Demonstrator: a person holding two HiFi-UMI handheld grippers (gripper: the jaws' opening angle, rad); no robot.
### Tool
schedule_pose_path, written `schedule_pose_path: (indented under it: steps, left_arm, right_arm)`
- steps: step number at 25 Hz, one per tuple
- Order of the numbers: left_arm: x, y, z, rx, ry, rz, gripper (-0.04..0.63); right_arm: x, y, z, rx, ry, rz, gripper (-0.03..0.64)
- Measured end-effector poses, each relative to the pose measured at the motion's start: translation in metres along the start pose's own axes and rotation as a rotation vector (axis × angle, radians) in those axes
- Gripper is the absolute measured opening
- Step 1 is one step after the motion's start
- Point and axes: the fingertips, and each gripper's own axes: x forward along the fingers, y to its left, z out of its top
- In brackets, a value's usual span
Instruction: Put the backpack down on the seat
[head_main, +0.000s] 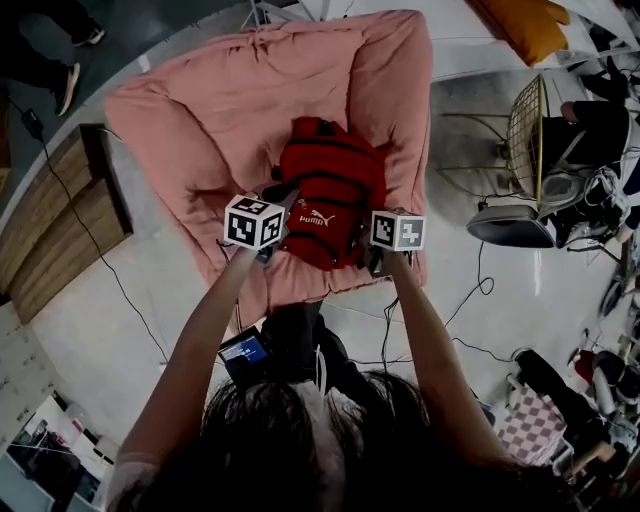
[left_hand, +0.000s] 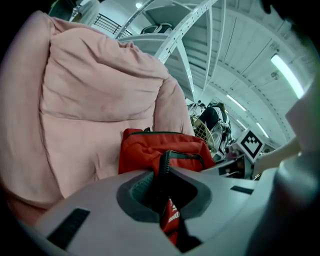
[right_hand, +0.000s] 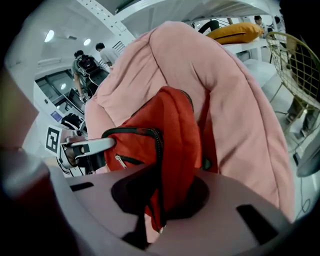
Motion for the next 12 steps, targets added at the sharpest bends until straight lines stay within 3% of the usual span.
schedule_pose_path:
  steps: [7,12]
  left_arm:
    - [0.034,0.030,-0.019,0.098,0.058,0.084,0.041]
    - [0.040,0.033,-0.020,0.081,0.071,0.086,0.041]
  right_arm:
    - [0.022,-0.020,-0.009,-0.054,0.043,-0.046,0.051]
    - [0.015,-0.016,-0.010,-0.133,0.020,-0.104,0.054]
